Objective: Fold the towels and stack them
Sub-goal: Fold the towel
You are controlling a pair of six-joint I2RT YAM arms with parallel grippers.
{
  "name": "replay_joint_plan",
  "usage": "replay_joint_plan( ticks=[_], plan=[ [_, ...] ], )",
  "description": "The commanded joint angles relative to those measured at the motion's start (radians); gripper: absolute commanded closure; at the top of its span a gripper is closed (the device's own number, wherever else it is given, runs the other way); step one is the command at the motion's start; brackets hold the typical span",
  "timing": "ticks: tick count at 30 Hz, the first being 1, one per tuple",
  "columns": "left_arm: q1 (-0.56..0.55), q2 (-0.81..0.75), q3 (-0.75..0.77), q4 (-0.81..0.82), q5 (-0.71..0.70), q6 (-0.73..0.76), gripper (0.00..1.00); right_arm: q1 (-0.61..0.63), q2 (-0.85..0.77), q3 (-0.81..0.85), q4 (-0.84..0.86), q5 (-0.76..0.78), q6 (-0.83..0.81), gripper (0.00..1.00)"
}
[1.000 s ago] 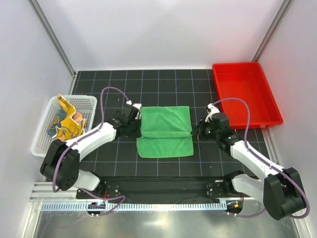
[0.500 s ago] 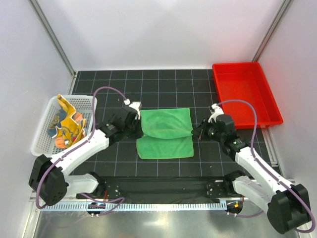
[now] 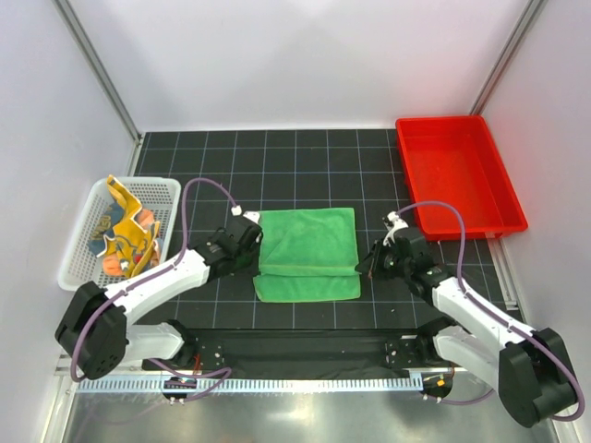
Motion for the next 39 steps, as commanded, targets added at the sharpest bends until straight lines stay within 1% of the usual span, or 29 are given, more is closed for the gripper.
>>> replay_joint_plan(
  ticks=[1, 3, 6, 7, 12, 18, 19, 21, 24, 25, 28, 29, 30, 31, 32, 34, 36, 37, 39],
  plan=[
    [-0.004, -0.031, 0.105, -0.052, -0.078, 0.027, 1.00, 0.004, -0.045, 0.082, -0.033, 0.016, -0.023, 0.99],
    [-0.004, -0.060, 0.122, -0.083, -0.077, 0.040, 1.00, 0.006, -0.066, 0.108, -0.083, 0.013, -0.038, 0.99],
    [-0.004, -0.093, 0.101, -0.088, -0.031, 0.038, 1.00, 0.007, -0.098, 0.084, -0.112, 0.002, -0.040, 0.99],
    [-0.007, -0.091, 0.079, -0.089, 0.000, 0.030, 1.00, 0.009, -0.107, 0.069, -0.112, -0.004, -0.034, 0.99],
    [-0.045, -0.071, -0.005, -0.042, 0.024, -0.005, 1.00, 0.013, -0.104, -0.025, -0.036, -0.033, 0.031, 0.99],
    [-0.085, -0.073, -0.039, -0.022, 0.014, -0.040, 0.99, 0.019, -0.111, -0.028, -0.060, 0.004, 0.043, 0.99],
    [-0.088, -0.076, -0.042, -0.022, 0.011, -0.043, 0.95, 0.019, -0.111, -0.030, -0.062, 0.005, 0.048, 0.98],
    [-0.100, -0.074, -0.042, -0.020, -0.006, -0.051, 0.94, 0.019, -0.114, -0.036, -0.074, 0.010, 0.054, 0.94],
    [-0.105, -0.071, -0.047, -0.028, -0.014, -0.063, 0.94, 0.021, -0.129, -0.053, -0.076, 0.007, 0.066, 0.91],
    [-0.107, -0.071, -0.045, -0.032, -0.012, -0.066, 0.92, 0.019, -0.132, -0.054, -0.076, 0.001, 0.069, 0.89],
    [-0.108, -0.089, -0.045, -0.048, 0.012, -0.085, 0.84, 0.021, -0.155, -0.047, -0.111, -0.001, 0.081, 0.81],
    [-0.111, -0.108, -0.037, -0.066, 0.027, -0.088, 0.79, 0.021, -0.163, -0.044, -0.138, -0.001, 0.089, 0.75],
    [-0.116, -0.126, -0.033, -0.078, 0.043, -0.095, 0.77, 0.021, -0.173, -0.037, -0.151, -0.001, 0.097, 0.73],
    [-0.122, -0.141, -0.030, -0.091, 0.049, -0.109, 0.72, 0.019, -0.195, -0.034, -0.163, 0.001, 0.101, 0.70],
    [-0.124, -0.160, -0.027, -0.095, 0.055, -0.118, 0.70, 0.019, -0.207, -0.028, -0.193, 0.005, 0.106, 0.66],
    [-0.124, -0.211, -0.022, -0.097, 0.060, -0.140, 0.63, 0.019, -0.227, -0.002, -0.223, 0.019, 0.117, 0.64],
    [-0.124, -0.238, -0.016, -0.089, 0.049, -0.147, 0.59, 0.021, -0.244, 0.024, -0.229, 0.034, 0.120, 0.63],
    [-0.124, -0.237, -0.011, -0.077, 0.025, -0.149, 0.56, 0.021, -0.239, 0.033, -0.220, 0.042, 0.118, 0.62],
    [-0.124, -0.225, 0.002, -0.057, -0.006, -0.140, 0.53, 0.019, -0.186, 0.065, -0.194, 0.060, 0.107, 0.62]
  ],
)
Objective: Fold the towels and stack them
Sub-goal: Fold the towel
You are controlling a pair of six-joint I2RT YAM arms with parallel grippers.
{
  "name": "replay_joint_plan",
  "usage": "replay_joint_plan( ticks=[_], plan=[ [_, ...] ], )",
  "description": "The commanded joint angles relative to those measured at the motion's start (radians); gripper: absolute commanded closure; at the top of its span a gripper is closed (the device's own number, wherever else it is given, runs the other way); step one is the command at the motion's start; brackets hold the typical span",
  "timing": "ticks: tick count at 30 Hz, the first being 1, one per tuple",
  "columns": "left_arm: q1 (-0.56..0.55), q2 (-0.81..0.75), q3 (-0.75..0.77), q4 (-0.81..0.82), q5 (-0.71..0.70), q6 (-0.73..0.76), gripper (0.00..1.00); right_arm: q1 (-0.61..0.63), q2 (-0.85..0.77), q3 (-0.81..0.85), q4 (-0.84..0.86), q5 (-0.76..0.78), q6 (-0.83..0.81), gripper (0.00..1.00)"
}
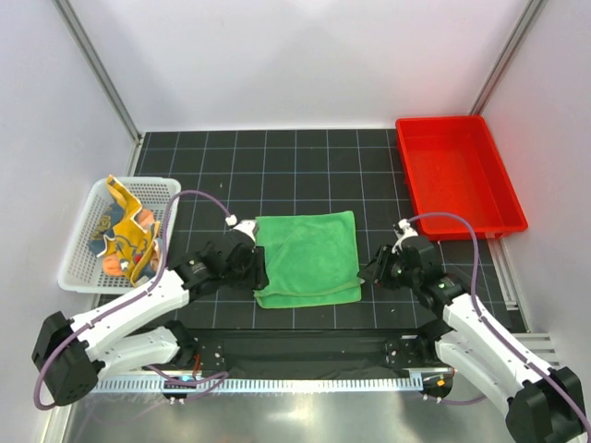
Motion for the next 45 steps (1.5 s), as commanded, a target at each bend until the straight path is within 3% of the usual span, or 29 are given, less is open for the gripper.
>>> replay_joint_plan(
  ticks=[1, 4, 10, 17, 23, 25, 28, 32, 35, 36, 40, 45],
  plan=[
    [-0.003, 0.039, 0.048, 0.044, -0.055, -0.007, 0.52, 0.007, 0.062, 0.094, 0.027, 0.045, -0.013, 0.62],
    [0.014, 0.142, 0.087, 0.058, -0.100, -0.001, 0.55, 0.005, 0.186, 0.136, 0.074, 0.037, -0.040, 0.65],
    [0.017, 0.260, 0.065, 0.133, 0.040, -0.042, 0.63, 0.013, 0.367, 0.160, 0.140, -0.043, -0.089, 0.70],
    [0.009, 0.219, -0.070, 0.139, 0.063, -0.134, 0.70, 0.016, 0.267, 0.064, 0.050, -0.026, -0.064, 0.70],
    [0.012, 0.233, -0.018, 0.084, -0.002, -0.134, 0.70, 0.018, 0.220, 0.030, 0.053, 0.005, -0.014, 0.68],
    [0.014, 0.250, 0.031, 0.035, -0.061, -0.121, 0.64, 0.018, 0.226, 0.039, 0.041, 0.009, -0.015, 0.67],
    [0.058, 0.276, 0.155, -0.022, -0.092, -0.078, 0.58, 0.016, 0.239, 0.096, 0.015, 0.037, -0.036, 0.64],
    [0.236, 0.325, 0.297, 0.001, -0.062, 0.039, 0.54, 0.012, 0.311, 0.273, 0.045, 0.089, -0.117, 0.57],
    [0.394, 0.420, 0.375, 0.076, 0.065, 0.092, 0.53, -0.016, 0.490, 0.417, 0.108, 0.069, -0.243, 0.54],
    [0.461, 0.510, 0.425, 0.131, 0.151, 0.118, 0.52, -0.063, 0.636, 0.532, 0.103, 0.017, -0.295, 0.50],
    [0.497, 0.633, 0.522, 0.170, 0.236, 0.168, 0.52, -0.120, 0.806, 0.686, 0.088, -0.078, -0.339, 0.42],
    [0.526, 0.816, 0.614, 0.167, 0.364, 0.215, 0.54, -0.206, 0.992, 0.863, 0.016, -0.159, -0.389, 0.43]
  ],
)
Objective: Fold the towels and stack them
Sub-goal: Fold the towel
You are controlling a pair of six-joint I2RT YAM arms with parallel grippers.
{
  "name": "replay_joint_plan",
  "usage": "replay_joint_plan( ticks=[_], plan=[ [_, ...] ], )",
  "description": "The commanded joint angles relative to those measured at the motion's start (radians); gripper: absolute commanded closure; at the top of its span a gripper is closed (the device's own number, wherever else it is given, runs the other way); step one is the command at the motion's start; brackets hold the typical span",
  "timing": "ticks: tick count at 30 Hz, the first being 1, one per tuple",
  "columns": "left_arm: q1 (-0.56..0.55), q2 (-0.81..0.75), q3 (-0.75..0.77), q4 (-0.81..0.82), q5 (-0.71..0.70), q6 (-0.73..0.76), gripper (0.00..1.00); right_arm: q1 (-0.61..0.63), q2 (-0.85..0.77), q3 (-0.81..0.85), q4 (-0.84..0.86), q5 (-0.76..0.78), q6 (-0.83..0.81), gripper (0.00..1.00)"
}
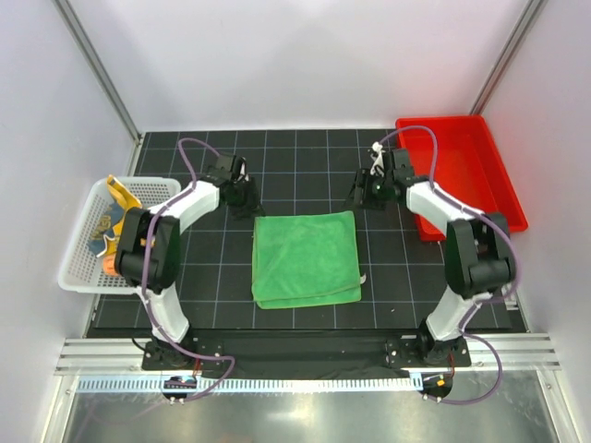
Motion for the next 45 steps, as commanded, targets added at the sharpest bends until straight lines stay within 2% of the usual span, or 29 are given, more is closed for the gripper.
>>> replay_joint_plan(
  ticks=[1, 3, 10, 13, 15, 16, 17, 19, 20, 22, 25, 33, 37, 39, 40, 43, 45],
  plan=[
    [0.021, 0.056, 0.062, 0.037, 0.153, 0.065, 0.54, -0.050, 0.110, 0.146, -0.070, -0.127, -0.070, 0.44],
    [0.029, 0.088, 0.072, 0.051, 0.165, 0.064, 0.54, -0.063, 0.164, 0.188, -0.091, -0.143, -0.055, 0.48],
    [0.048, 0.168, 0.113, 0.059, 0.227, 0.071, 0.59, -0.063, 0.253, 0.207, -0.080, -0.159, -0.020, 0.48],
    [0.052, 0.203, 0.144, 0.059, 0.248, 0.071, 0.67, -0.063, 0.270, 0.191, -0.048, -0.179, -0.006, 0.48],
    [0.057, 0.216, 0.157, 0.060, 0.256, 0.070, 0.78, -0.063, 0.287, 0.190, -0.019, -0.204, 0.006, 0.53],
    [0.061, 0.226, 0.173, 0.059, 0.259, 0.070, 0.83, -0.063, 0.292, 0.191, -0.012, -0.205, 0.008, 0.57],
    [0.064, 0.234, 0.179, 0.059, 0.262, 0.068, 0.91, -0.064, 0.299, 0.193, -0.003, -0.210, 0.017, 0.65],
    [0.077, 0.246, 0.205, 0.056, 0.273, 0.067, 0.98, -0.063, 0.315, 0.205, 0.006, -0.190, 0.019, 0.78],
    [0.081, 0.260, 0.214, 0.047, 0.276, 0.067, 1.00, -0.064, 0.318, 0.210, 0.011, -0.175, 0.022, 0.91],
    [0.098, 0.274, 0.243, 0.036, 0.282, 0.065, 1.00, -0.069, 0.325, 0.223, 0.041, -0.137, 0.025, 0.99],
    [0.126, 0.308, 0.276, 0.034, 0.287, 0.057, 1.00, -0.083, 0.365, 0.298, 0.046, -0.114, 0.016, 0.99],
    [0.175, 0.467, 0.487, 0.016, 0.366, 0.022, 1.00, -0.090, 0.520, 0.570, -0.031, -0.118, -0.029, 0.99],
    [0.180, 0.499, 0.541, -0.024, 0.353, 0.022, 0.94, -0.090, 0.588, 0.729, -0.142, -0.101, -0.015, 0.99],
    [0.184, 0.506, 0.547, -0.029, 0.357, 0.030, 0.94, -0.087, 0.571, 0.734, -0.219, -0.074, -0.001, 0.85],
    [0.184, 0.509, 0.550, -0.035, 0.357, 0.033, 0.94, -0.084, 0.545, 0.672, -0.216, -0.060, 0.006, 0.71],
    [0.186, 0.510, 0.547, -0.036, 0.357, 0.042, 0.94, -0.080, 0.444, 0.497, -0.149, -0.063, 0.045, 0.60],
    [0.186, 0.510, 0.543, -0.036, 0.360, 0.044, 0.94, -0.078, 0.396, 0.408, -0.118, -0.072, 0.063, 0.59]
  ],
)
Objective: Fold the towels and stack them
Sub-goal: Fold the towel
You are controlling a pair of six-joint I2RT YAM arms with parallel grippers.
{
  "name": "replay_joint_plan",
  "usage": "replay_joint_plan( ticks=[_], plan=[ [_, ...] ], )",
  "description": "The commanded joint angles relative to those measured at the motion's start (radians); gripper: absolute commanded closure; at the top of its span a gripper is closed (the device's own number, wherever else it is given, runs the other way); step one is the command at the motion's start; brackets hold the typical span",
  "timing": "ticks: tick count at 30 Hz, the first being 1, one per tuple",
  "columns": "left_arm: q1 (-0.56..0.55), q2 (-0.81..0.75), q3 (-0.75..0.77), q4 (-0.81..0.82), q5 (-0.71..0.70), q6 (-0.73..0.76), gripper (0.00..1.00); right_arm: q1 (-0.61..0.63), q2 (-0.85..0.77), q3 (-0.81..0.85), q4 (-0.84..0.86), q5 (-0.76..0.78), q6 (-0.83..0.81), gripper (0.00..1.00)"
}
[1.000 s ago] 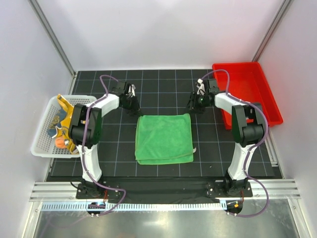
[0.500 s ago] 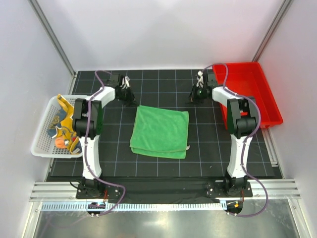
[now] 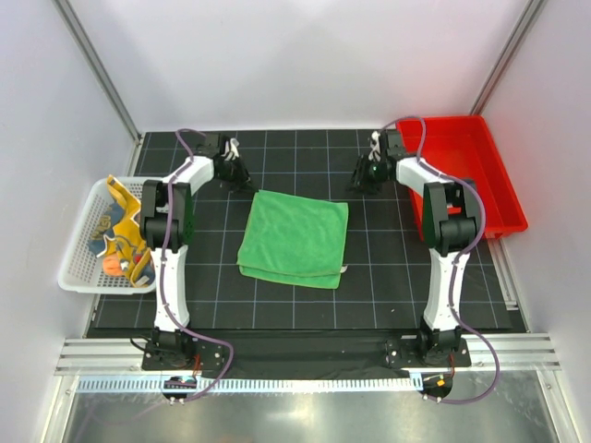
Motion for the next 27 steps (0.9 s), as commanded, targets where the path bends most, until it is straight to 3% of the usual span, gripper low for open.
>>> replay_joint_plan(
  ticks=[1, 8, 14, 15, 17, 18, 19, 23, 27],
  plan=[
    [0.008, 0.006, 0.031, -0.010, 0.029, 0.014, 0.94, 0.011, -0.119, -0.125, 0.014, 0.004, 0.044, 0.57],
    [0.006, 0.000, 0.029, -0.010, 0.023, 0.009, 0.94, 0.025, -0.139, -0.271, 0.171, -0.065, 0.096, 0.58],
    [0.008, -0.008, 0.011, -0.011, 0.010, 0.012, 0.94, 0.042, -0.183, -0.335, 0.212, -0.056, 0.104, 0.63],
    [0.006, -0.008, 0.009, -0.011, 0.010, 0.012, 0.94, 0.042, -0.186, -0.338, 0.212, -0.052, 0.104, 0.64],
    [0.008, -0.012, 0.003, -0.013, 0.003, 0.012, 0.94, 0.042, -0.191, -0.337, 0.215, -0.036, 0.095, 0.79],
    [0.008, -0.015, -0.002, -0.013, 0.001, 0.009, 0.94, 0.040, -0.191, -0.332, 0.216, -0.023, 0.087, 0.95],
    [0.008, -0.018, -0.006, -0.010, 0.000, 0.005, 0.94, 0.042, -0.191, -0.325, 0.221, -0.013, 0.070, 0.99],
    [0.005, -0.041, -0.046, 0.027, -0.002, -0.070, 0.96, 0.034, -0.156, -0.239, 0.219, 0.028, 0.020, 0.99],
    [0.001, -0.041, -0.048, 0.061, -0.028, -0.115, 0.96, 0.028, -0.079, -0.052, 0.184, 0.014, -0.025, 0.99]
  ],
)
